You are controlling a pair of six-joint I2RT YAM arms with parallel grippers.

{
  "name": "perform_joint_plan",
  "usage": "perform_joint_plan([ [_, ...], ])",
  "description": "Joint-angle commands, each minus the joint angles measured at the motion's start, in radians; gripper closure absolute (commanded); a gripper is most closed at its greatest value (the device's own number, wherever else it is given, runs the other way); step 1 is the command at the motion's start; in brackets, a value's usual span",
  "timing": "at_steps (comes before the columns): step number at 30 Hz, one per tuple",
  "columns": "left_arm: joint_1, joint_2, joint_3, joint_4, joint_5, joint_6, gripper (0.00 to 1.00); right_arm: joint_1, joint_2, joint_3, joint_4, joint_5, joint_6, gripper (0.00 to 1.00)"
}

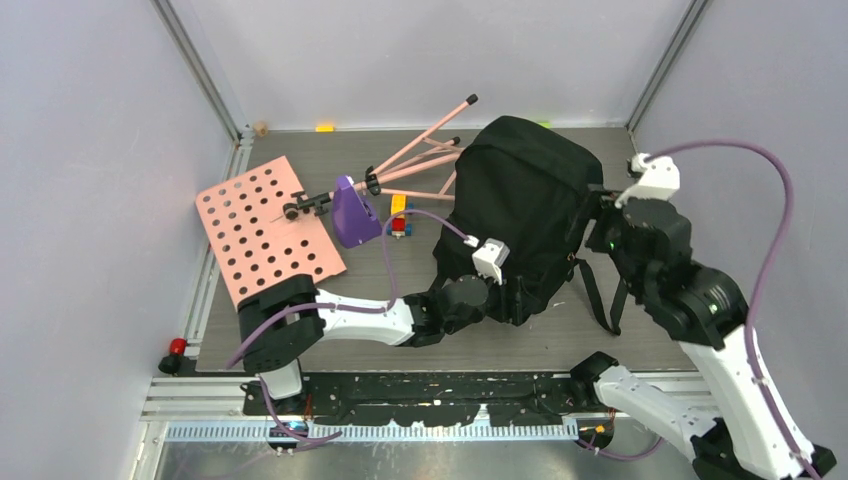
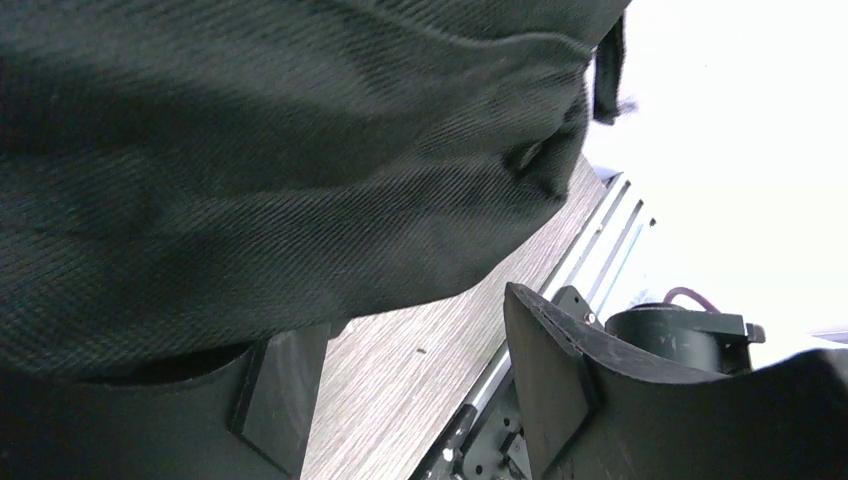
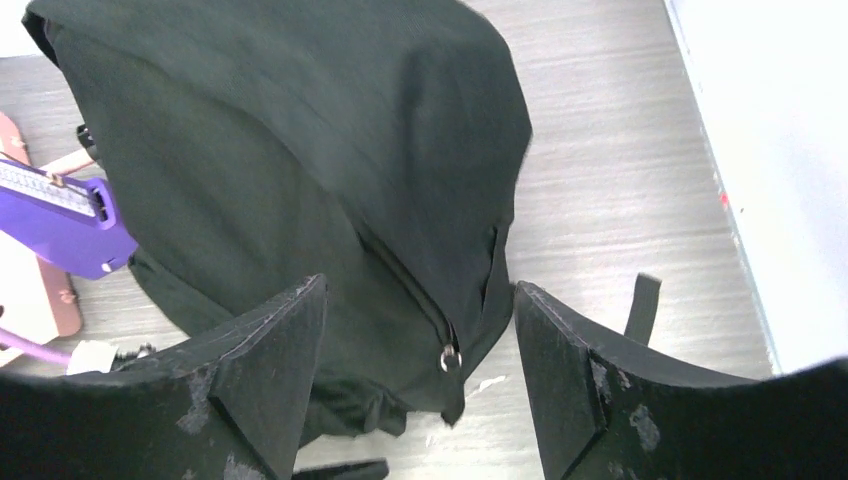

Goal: Pack the student bag
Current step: Zip the student bag at the center of the board.

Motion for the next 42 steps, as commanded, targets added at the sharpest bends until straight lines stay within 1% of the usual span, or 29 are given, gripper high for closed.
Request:
perform_joint_plan([
  [1, -0.015, 0.020, 0.056, 0.144, -0.058, 0.044, 0.36, -0.004, -0.111, -0.078, -0.072, -0.017, 0.200, 0.26],
  [2, -0.017, 0.026, 0.060, 0.150, -0.064, 0.049, 0.37, -0.004, -0.138, -0.093, -0.085, -0.026, 0.218, 0.26],
  [3, -0.019, 0.031, 0.063, 0.154, -0.069, 0.053, 0.40, -0.004, -0.150, -0.121, -0.090, -0.049, 0.256, 0.26],
  [4, -0.019, 0.034, 0.065, 0.163, -0.073, 0.058, 0.46, -0.004, -0.173, -0.135, -0.103, -0.059, 0.275, 0.26],
  [6, -0.023, 0.032, 0.062, 0.172, -0.080, 0.072, 0.67, -0.004, -0.208, -0.180, -0.108, -0.116, 0.327, 0.27],
  [9, -0.031, 0.016, 0.047, 0.161, -0.109, 0.087, 0.89, -0.004, -0.246, -0.262, -0.091, -0.195, 0.411, 0.29],
  [11, -0.032, 0.008, 0.031, 0.163, -0.122, 0.087, 0.99, -0.004, -0.266, -0.315, -0.076, -0.258, 0.454, 0.30],
  [14, -0.031, 0.000, 0.017, 0.168, -0.123, 0.090, 1.00, -0.004, -0.285, -0.383, -0.045, -0.341, 0.515, 0.31],
  [17, -0.031, -0.007, 0.010, 0.167, -0.118, 0.093, 1.00, -0.004, -0.311, -0.445, 0.002, -0.368, 0.553, 0.32],
  [23, -0.031, -0.014, 0.001, 0.168, -0.114, 0.099, 1.00, -0.004, -0.318, -0.521, 0.043, -0.337, 0.581, 0.37],
  [29, -0.031, -0.025, -0.010, 0.171, -0.121, 0.117, 1.00, -0.004, -0.304, -0.595, 0.145, -0.304, 0.566, 0.39],
  [31, -0.032, -0.032, -0.014, 0.155, -0.140, 0.116, 1.00, -0.004, -0.294, -0.619, 0.177, -0.292, 0.557, 0.43],
  [32, -0.031, -0.039, -0.016, 0.148, -0.152, 0.118, 1.00, -0.004, -0.291, -0.625, 0.181, -0.284, 0.555, 0.48],
  [33, -0.031, -0.046, -0.024, 0.142, -0.164, 0.122, 1.00, -0.004, -0.285, -0.626, 0.178, -0.259, 0.552, 0.51],
  [35, -0.031, -0.065, -0.040, 0.139, -0.189, 0.132, 1.00, -0.004, -0.286, -0.626, 0.161, -0.207, 0.551, 0.62],
  [36, -0.031, -0.074, -0.046, 0.135, -0.199, 0.140, 1.00, -0.004, -0.295, -0.630, 0.151, -0.185, 0.551, 0.73],
  [37, -0.031, -0.083, -0.052, 0.131, -0.211, 0.149, 1.00, -0.004, -0.301, -0.634, 0.148, -0.149, 0.548, 0.78],
  [38, -0.031, -0.091, -0.056, 0.122, -0.223, 0.157, 1.00, -0.004, -0.314, -0.641, 0.144, -0.119, 0.546, 0.87],
  [39, -0.031, -0.100, -0.061, 0.114, -0.237, 0.162, 1.00, -0.003, -0.320, -0.646, 0.140, -0.108, 0.543, 0.91],
  [40, -0.029, -0.108, -0.067, 0.107, -0.252, 0.167, 1.00, -0.003, -0.328, -0.648, 0.134, -0.088, 0.542, 0.97],
  [42, -0.026, -0.126, -0.085, 0.097, -0.281, 0.170, 1.00, -0.004, -0.332, -0.651, 0.122, -0.066, 0.535, 0.99],
])
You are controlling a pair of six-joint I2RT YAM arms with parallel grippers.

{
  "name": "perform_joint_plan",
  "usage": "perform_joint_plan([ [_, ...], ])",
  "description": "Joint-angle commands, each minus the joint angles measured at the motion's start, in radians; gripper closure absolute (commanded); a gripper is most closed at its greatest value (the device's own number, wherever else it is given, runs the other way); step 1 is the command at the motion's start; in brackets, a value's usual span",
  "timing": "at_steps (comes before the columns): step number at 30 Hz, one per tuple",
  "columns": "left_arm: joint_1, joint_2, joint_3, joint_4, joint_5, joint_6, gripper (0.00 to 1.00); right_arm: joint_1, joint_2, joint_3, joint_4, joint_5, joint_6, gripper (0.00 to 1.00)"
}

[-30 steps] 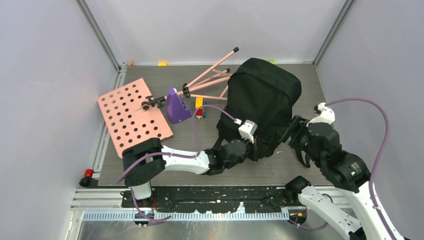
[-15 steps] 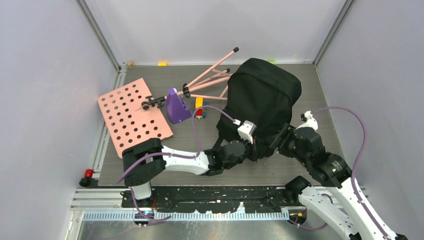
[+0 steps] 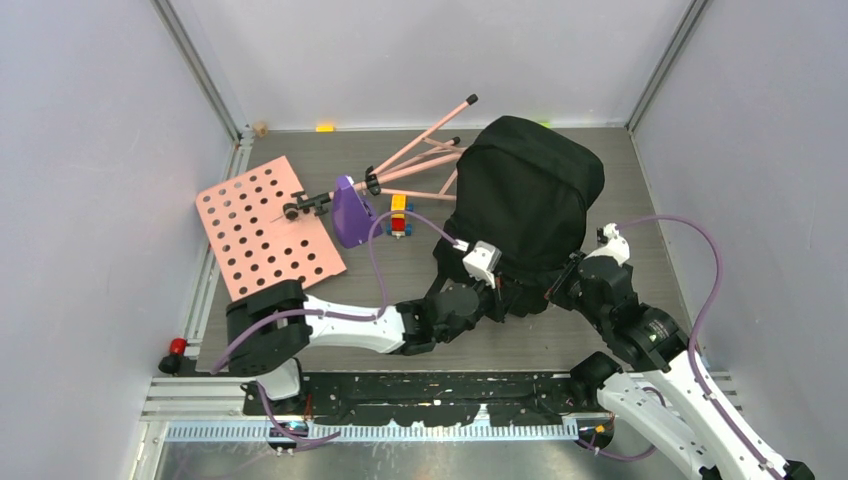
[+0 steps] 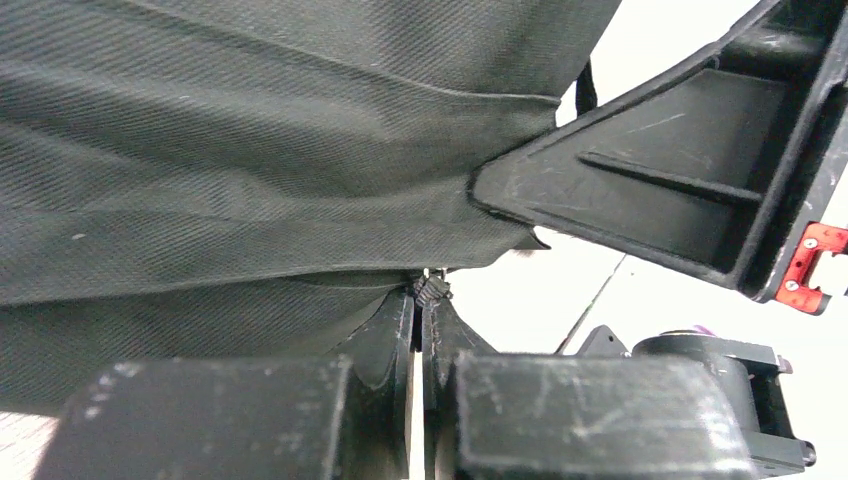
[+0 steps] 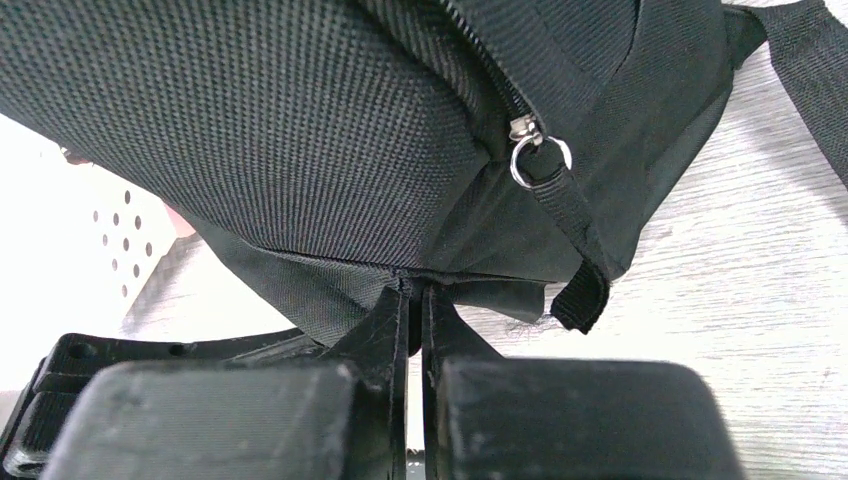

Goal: Pack the student bag
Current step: Zip the student bag at the center of the board.

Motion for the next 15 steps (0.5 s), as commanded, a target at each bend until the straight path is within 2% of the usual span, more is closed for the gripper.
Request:
perform_joint_plan([
  [1, 0.011, -0.083, -0.045, -0.011, -0.137, 0.043, 1.00, -0.011, -0.022, -0.004, -0.014, 0.203, -0.025, 0.99],
  [11, 0.155, -0.207, -0.150, -0.119, -0.109, 0.032, 1.00, -0.011, -0.023, -0.006, -0.027, 0.236, -0.043, 1.00],
  [15, 0.244, -0.283, -0.187, -0.191, -0.042, 0.063, 1.00, -0.012, -0.019, -0.001, -0.023, 0.250, -0.055, 1.00],
])
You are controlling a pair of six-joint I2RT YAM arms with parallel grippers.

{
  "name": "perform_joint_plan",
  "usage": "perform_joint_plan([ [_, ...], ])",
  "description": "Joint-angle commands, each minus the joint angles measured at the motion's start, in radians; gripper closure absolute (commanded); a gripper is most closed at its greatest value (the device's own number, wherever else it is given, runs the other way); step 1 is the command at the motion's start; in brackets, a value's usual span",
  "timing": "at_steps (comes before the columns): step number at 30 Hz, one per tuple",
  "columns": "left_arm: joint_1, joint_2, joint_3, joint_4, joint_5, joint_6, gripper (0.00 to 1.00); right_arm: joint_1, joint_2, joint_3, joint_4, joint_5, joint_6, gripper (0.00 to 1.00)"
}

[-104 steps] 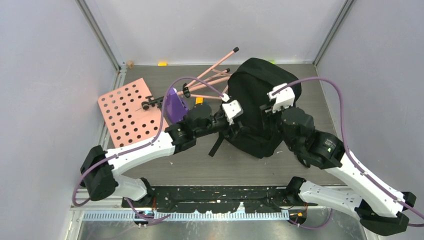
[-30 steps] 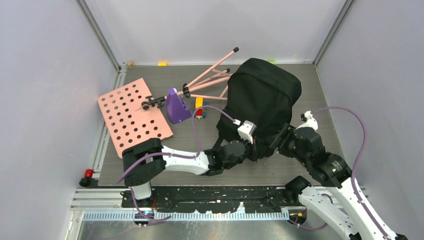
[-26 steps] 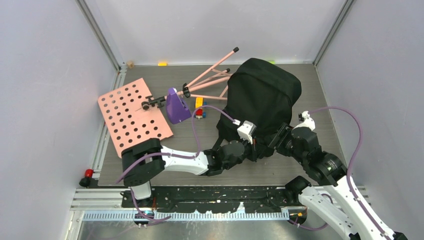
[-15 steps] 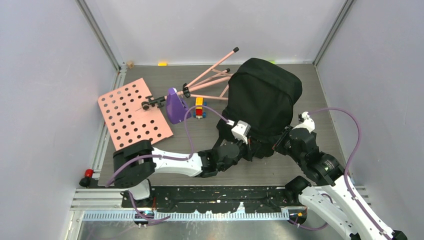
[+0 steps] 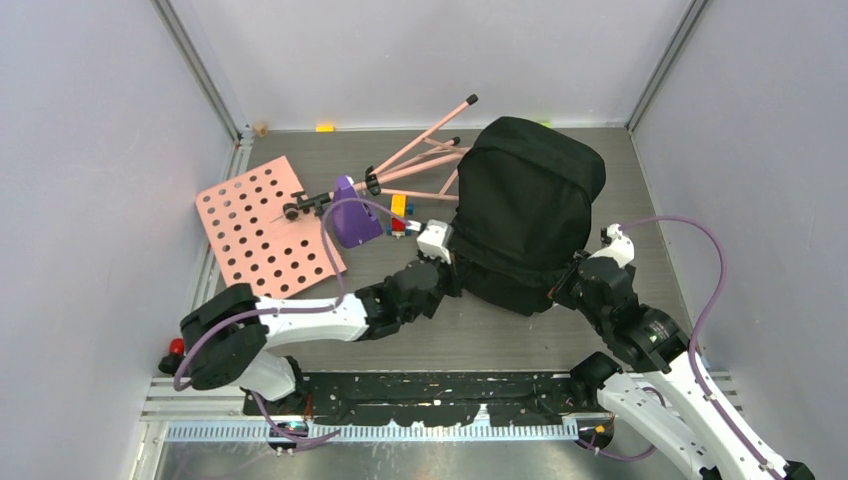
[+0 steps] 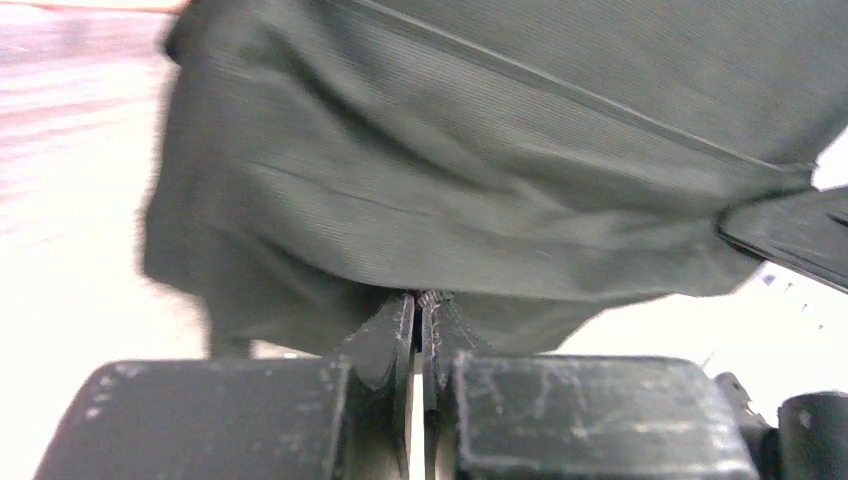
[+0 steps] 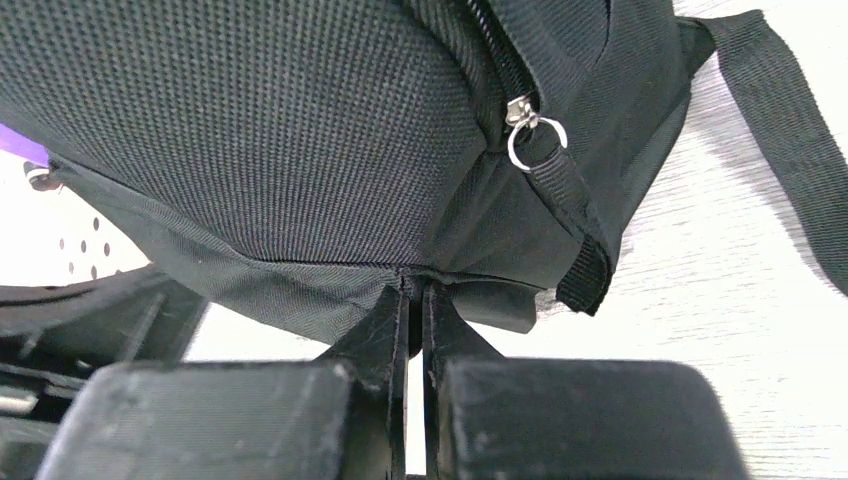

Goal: Pack the student bag
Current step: Zip the student bag at the center of the board.

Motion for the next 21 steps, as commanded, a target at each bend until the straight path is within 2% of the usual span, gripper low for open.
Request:
perform_joint_plan([
  [1, 0.118, -0.112, -0.036, -0.108, 0.000, 0.059, 1.00, -0.018, -0.005, 0.008, -0.019, 0.187, -0.044, 1.00],
  [8, 0.298, -0.200, -0.043, -0.234, 0.137, 0.149, 1.00, -0.018, 0.015, 0.020, -0.010, 0.209, -0.073, 1.00],
  [15, 0.348, -0.196, -0.010, -0.258, 0.235, 0.212, 1.00, -0.018, 0.016, 0.023, 0.010, 0.202, -0.100, 1.00],
  [16, 0.348, -0.197, 0.000, -0.282, 0.233, 0.219, 0.93, -0.018, 0.014, 0.024, 0.014, 0.199, -0.123, 1.00],
  [18, 0.355, -0.213, 0.016, -0.340, 0.224, 0.221, 0.54, -0.017, 0.007, 0.030, 0.026, 0.186, -0.175, 0.87],
  [19, 0.359, -0.226, 0.018, -0.359, 0.225, 0.225, 0.39, -0.017, 0.001, 0.040, 0.028, 0.182, -0.194, 0.69],
  [20, 0.363, -0.246, 0.017, -0.379, 0.227, 0.229, 0.26, -0.018, -0.002, 0.043, 0.026, 0.180, -0.230, 0.60],
  [21, 0.368, -0.266, 0.018, -0.399, 0.232, 0.235, 0.17, -0.018, -0.011, 0.055, 0.024, 0.175, -0.250, 0.43],
])
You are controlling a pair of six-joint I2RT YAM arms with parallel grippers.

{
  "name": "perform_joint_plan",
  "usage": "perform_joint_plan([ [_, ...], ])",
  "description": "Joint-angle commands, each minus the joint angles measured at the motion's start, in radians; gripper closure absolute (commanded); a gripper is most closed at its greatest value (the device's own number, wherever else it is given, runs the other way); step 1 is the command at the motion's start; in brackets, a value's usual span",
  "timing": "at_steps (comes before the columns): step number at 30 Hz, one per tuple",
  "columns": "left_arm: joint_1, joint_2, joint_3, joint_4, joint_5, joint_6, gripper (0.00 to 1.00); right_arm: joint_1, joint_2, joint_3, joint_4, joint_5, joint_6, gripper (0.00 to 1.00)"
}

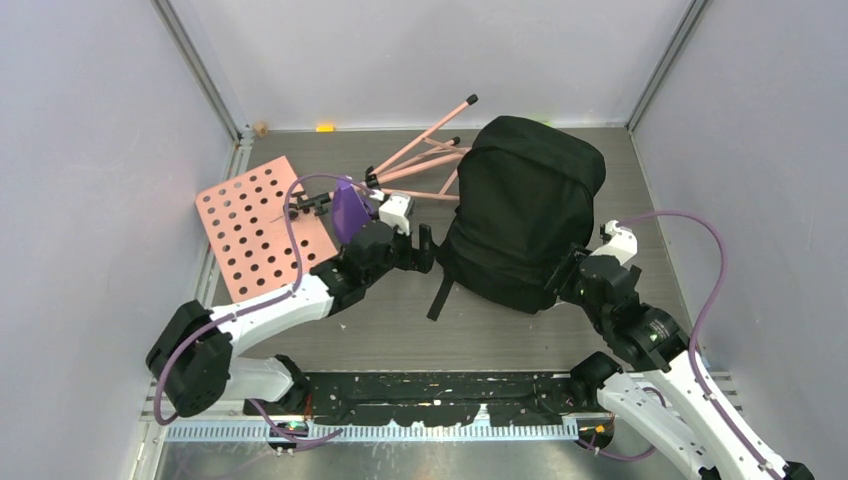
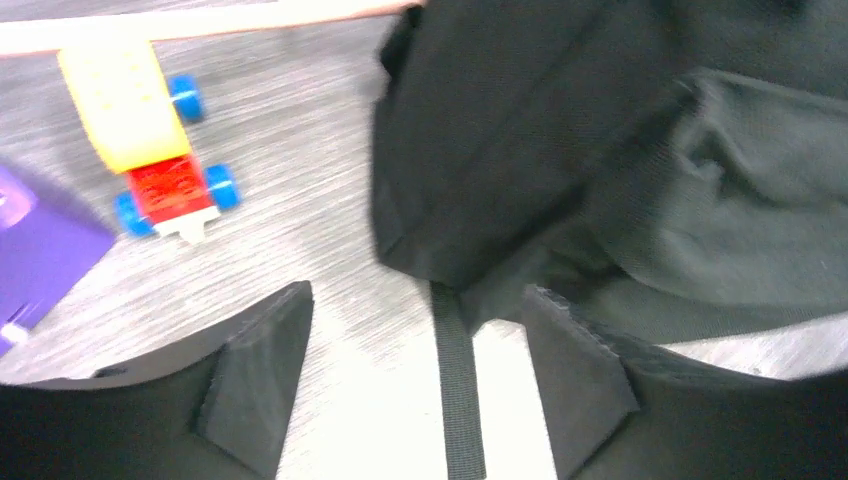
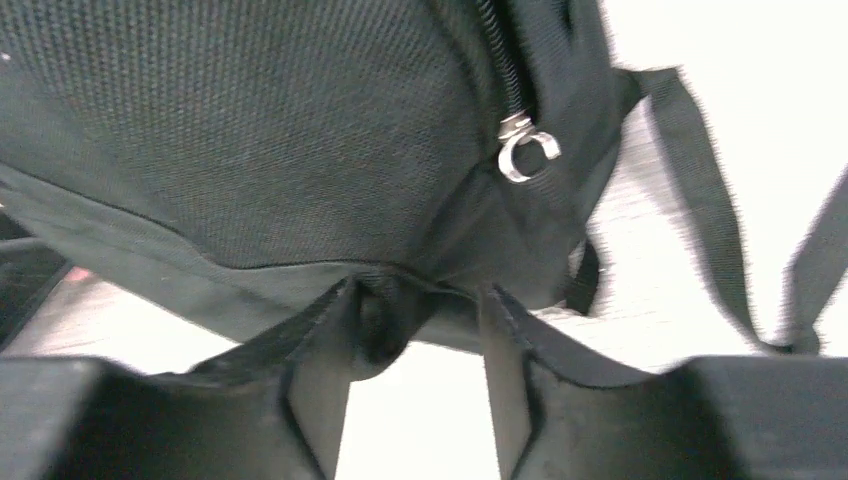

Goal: Pack the student bag
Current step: Zip the student bag at the center of the board, then reset both arms

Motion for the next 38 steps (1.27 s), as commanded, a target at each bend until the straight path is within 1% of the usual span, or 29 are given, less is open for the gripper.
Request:
perform_joint_plan([
  [1, 0.041, -0.109, 0.043, -0.144, -0.056, 0.053, 0.12, -0.014, -0.030, 0.059, 0.001, 0.108, -0.174, 0.36],
  [2, 0.047, -0.132, 0.050, -0.187, -0.046, 0.061, 0.08, -0.014, -0.037, 0.071, 0.001, 0.089, -0.195, 0.28],
  [4, 0.064, -0.179, 0.073, -0.319, -0.028, 0.083, 0.03, -0.014, -0.042, 0.103, -0.005, 0.058, -0.251, 0.22],
  [5, 0.074, -0.203, 0.089, -0.382, -0.021, 0.089, 0.01, -0.014, -0.044, 0.129, -0.009, 0.050, -0.278, 0.20],
  [7, 0.103, -0.264, 0.128, -0.515, -0.018, 0.090, 0.00, -0.014, -0.046, 0.174, -0.029, 0.045, -0.307, 0.16],
  [9, 0.152, -0.311, 0.176, -0.647, -0.014, 0.090, 0.00, -0.014, -0.051, 0.221, -0.045, 0.061, -0.336, 0.10],
  [11, 0.236, -0.335, 0.250, -0.802, 0.023, 0.104, 0.00, -0.014, -0.055, 0.270, -0.057, 0.098, -0.367, 0.05],
  [12, 0.297, -0.341, 0.309, -0.879, 0.060, 0.110, 0.00, -0.014, -0.057, 0.287, -0.061, 0.127, -0.391, 0.03],
  [13, 0.359, -0.347, 0.346, -0.938, 0.088, 0.118, 0.00, -0.014, -0.061, 0.319, -0.060, 0.156, -0.404, 0.01],
  [15, 0.464, -0.373, 0.394, -1.012, 0.117, 0.134, 0.00, -0.014, -0.074, 0.354, -0.047, 0.195, -0.436, 0.01],
  [17, 0.511, -0.418, 0.413, -1.015, 0.089, 0.155, 0.00, -0.014, -0.098, 0.366, -0.018, 0.223, -0.470, 0.00],
  [20, 0.514, -0.502, 0.399, -0.962, -0.022, 0.177, 0.00, -0.014, -0.151, 0.346, 0.026, 0.249, -0.513, 0.00],
  [23, 0.514, -0.574, 0.368, -0.929, -0.081, 0.219, 0.00, -0.014, -0.233, 0.289, 0.075, 0.250, -0.557, 0.00],
  [28, 0.514, -0.614, 0.322, -0.887, -0.113, 0.244, 0.00, -0.014, -0.322, 0.241, 0.077, 0.267, -0.578, 0.00],
  [38, 0.514, -0.623, 0.292, -0.851, -0.133, 0.231, 0.00, -0.014, -0.325, 0.251, 0.041, 0.293, -0.602, 0.00],
])
